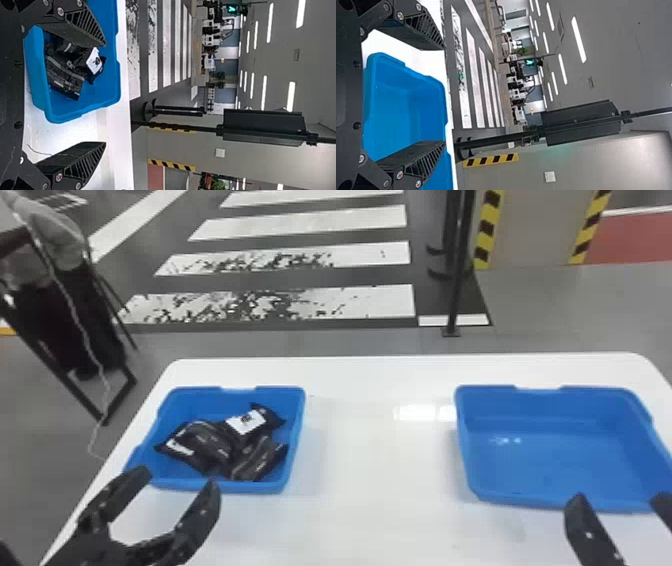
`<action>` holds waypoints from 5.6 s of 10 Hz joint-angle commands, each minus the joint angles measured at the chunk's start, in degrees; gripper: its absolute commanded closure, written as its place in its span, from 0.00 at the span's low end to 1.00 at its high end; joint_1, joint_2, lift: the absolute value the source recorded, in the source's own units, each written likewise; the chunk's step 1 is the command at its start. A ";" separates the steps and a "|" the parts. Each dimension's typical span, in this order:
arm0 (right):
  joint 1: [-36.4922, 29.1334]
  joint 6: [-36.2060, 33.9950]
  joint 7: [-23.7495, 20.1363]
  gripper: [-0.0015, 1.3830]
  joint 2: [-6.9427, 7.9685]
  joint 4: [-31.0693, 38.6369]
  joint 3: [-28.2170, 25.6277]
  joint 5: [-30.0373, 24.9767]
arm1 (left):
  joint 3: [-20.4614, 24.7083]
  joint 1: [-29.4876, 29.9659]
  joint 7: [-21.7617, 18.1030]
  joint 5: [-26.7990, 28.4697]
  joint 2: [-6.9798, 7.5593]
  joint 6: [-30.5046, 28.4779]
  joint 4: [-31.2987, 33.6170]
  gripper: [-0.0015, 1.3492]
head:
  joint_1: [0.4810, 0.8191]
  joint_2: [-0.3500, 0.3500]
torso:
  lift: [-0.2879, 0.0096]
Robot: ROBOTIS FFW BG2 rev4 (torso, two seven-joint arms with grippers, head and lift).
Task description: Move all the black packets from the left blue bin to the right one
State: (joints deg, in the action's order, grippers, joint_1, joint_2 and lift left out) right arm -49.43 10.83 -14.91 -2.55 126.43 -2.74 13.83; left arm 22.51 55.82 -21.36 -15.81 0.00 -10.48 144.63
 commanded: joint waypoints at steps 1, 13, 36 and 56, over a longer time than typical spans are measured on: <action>-0.21 0.00 0.15 0.14 0.00 0.34 0.00 -0.12 | 0.00 0.00 0.00 -0.08 -0.15 -0.07 0.00 0.12 | 0.63 0.74 | 0.50; -0.49 -0.28 0.41 0.14 0.00 -0.50 0.00 1.25 | 0.34 -8.02 -0.09 -1.22 -0.15 -11.88 -2.53 0.12 | 0.63 0.75 | 0.50; 0.22 -0.84 0.32 0.14 0.00 -2.05 0.46 3.20 | -10.97 -60.05 -1.06 9.41 12.13 -67.71 -39.66 0.21 | 0.63 0.72 | 0.50; 13.57 -27.14 -14.35 0.14 -0.18 0.77 2.63 11.88 | -17.82 -39.37 -7.12 -1.10 11.87 -62.36 -1.12 0.90 | 0.63 0.57 | 0.50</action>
State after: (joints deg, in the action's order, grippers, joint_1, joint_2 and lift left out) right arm -37.11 -14.66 -29.18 -2.73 127.14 -0.52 25.28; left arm 5.67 16.64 -28.47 -16.59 11.89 -72.88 143.56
